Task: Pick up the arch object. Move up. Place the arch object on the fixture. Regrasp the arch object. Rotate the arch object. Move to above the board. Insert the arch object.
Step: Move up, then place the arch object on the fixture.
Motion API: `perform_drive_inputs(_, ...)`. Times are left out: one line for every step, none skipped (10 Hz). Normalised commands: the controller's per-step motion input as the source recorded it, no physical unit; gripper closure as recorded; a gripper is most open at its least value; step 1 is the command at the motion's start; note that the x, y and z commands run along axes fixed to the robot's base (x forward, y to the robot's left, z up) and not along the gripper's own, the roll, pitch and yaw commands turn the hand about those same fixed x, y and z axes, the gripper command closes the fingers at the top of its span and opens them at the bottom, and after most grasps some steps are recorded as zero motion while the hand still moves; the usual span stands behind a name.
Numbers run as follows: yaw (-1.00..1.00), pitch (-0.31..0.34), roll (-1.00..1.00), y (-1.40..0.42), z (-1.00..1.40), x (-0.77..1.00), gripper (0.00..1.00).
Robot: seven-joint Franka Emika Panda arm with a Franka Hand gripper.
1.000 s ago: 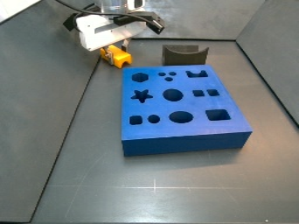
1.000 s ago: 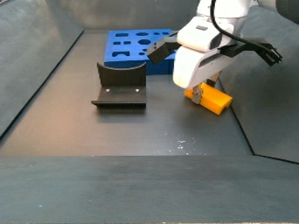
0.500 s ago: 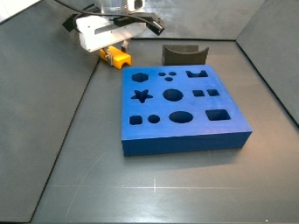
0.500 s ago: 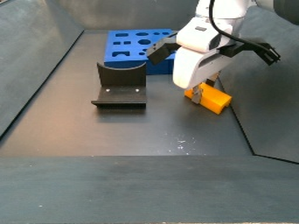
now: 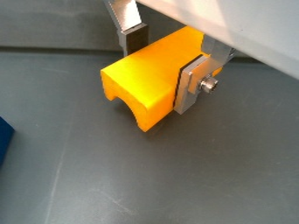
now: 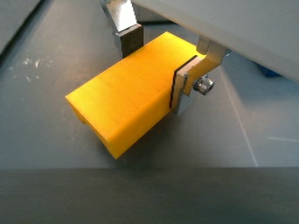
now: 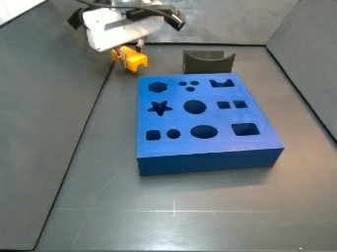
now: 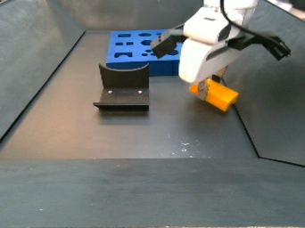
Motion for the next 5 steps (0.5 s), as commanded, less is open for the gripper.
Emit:
perform_drive_inputs(-0.02,0.075,0.02,0.01,0.55,0.0,1.0)
perform_drive_inputs(-0.02,0.073,0.03,0.01,0.48,-0.01,1.0)
perform_drive_inputs(-0.02,0.058,0.05,0.01,0.35,-0.02,1.0)
perform_drive_inputs(-0.02,0.051,0.06,0.01,0.21,-0.03,1.0)
perform_drive_inputs(0.0,0.0,0.0,0.0,1.0,0.0,1.0)
